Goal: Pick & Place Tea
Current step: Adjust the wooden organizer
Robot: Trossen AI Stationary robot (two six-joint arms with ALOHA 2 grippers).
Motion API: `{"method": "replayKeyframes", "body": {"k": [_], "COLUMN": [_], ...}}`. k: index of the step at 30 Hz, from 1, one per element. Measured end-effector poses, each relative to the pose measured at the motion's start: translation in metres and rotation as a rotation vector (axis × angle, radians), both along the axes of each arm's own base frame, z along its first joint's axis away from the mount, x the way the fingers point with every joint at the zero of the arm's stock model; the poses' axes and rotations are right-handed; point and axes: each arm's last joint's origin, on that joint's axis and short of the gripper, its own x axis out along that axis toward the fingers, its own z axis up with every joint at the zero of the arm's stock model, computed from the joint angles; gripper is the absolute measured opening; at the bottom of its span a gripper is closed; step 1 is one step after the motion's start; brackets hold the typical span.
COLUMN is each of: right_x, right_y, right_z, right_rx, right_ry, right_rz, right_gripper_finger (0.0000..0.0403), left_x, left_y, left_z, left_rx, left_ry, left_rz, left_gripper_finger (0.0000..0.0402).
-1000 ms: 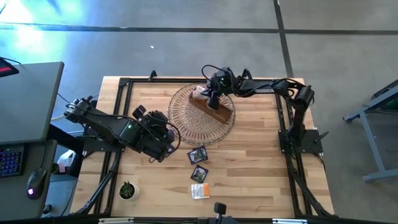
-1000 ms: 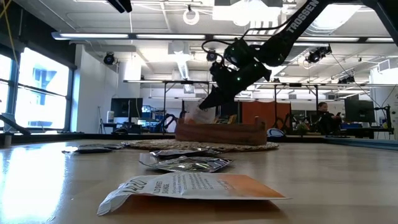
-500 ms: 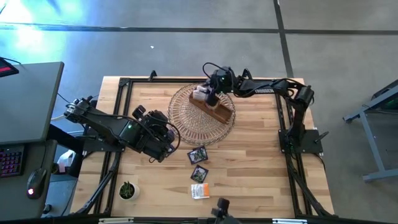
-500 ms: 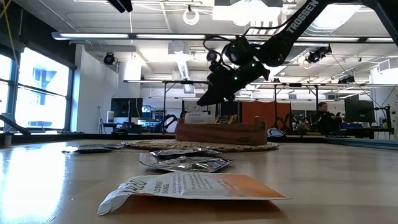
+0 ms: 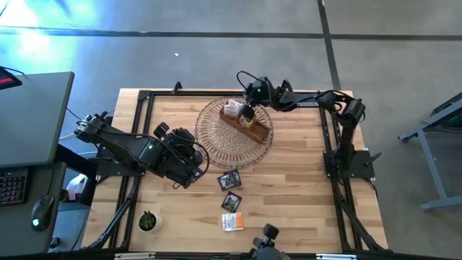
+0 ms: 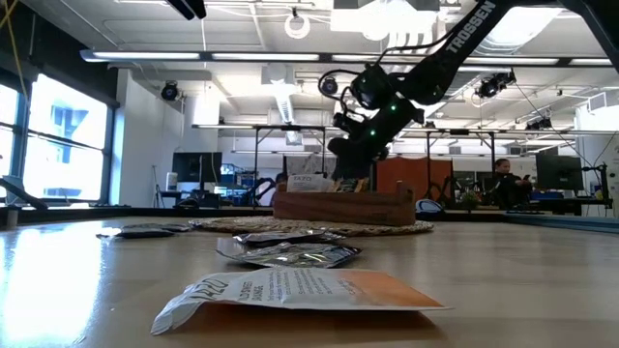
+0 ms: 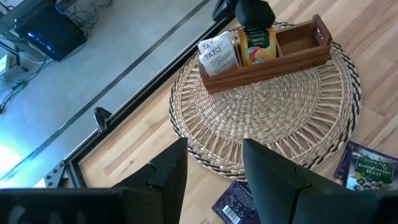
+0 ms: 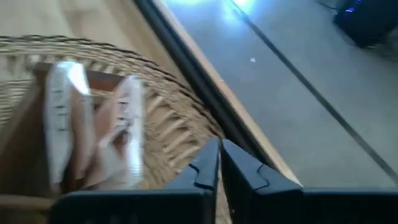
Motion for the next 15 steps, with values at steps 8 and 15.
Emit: {"method": "replayKeyframes", "body": {"k": [8,15], "right_x": [0.0004,-0.002], "right_y": [0.0016,0.0047], "right_z": [-0.0007,-0.0071], "right_rx": [0.018,0.074], "right_ry": [0.001,0.047], "right_rz": [0.097,0.13], "right_gripper_finger": [0.0003,0.0002], "left_x": [0.0,0.0], "left_y": [0.0,0.0], "left_z": [0.0,-0.0001], "left_rx": [-0.001,-0.002], "left_ry": [0.0,0.001], "left_rz": [0.0,0.0], "left_gripper_finger": [0.0152,0.0152]}}
